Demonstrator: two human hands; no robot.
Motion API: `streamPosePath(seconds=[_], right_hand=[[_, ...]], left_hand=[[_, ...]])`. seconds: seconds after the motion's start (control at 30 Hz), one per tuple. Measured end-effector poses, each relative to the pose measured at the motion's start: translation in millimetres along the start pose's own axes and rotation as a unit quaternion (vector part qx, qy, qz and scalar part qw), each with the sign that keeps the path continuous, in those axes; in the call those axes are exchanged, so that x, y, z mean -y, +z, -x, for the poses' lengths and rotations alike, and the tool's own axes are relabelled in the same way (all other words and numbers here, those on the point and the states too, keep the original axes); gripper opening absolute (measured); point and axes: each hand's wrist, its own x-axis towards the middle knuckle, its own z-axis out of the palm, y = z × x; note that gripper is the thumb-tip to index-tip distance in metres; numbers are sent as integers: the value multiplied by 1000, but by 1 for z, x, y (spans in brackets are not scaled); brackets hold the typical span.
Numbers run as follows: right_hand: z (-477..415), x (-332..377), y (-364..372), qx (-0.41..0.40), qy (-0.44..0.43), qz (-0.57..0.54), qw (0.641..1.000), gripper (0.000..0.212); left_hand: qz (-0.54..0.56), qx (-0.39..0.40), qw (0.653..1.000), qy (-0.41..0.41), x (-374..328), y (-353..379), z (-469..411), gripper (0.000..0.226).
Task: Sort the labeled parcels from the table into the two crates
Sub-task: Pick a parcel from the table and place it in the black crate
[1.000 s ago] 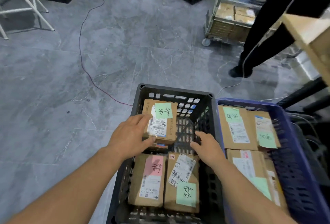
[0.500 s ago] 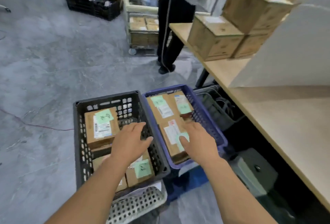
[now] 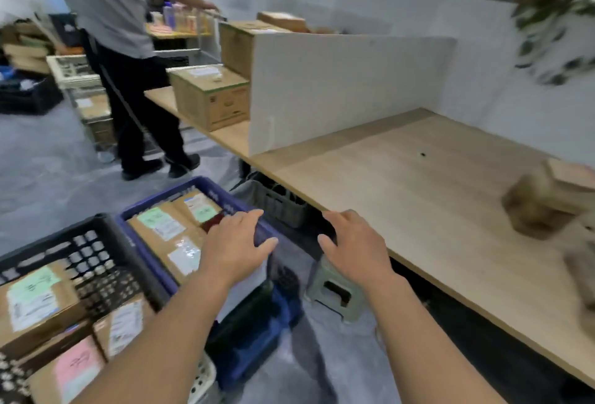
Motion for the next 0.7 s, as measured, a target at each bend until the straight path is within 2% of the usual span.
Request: streamPosePath(seconds=[0.33,0.7], right_hand=[[111,-158,-55,-79,128,4,989,49],[223,-282,-95,-135,321,18,937,49]], left_hand=[[5,22,988,155,-193,61,19,66],[24,87,939,333,-369,131,33,65]])
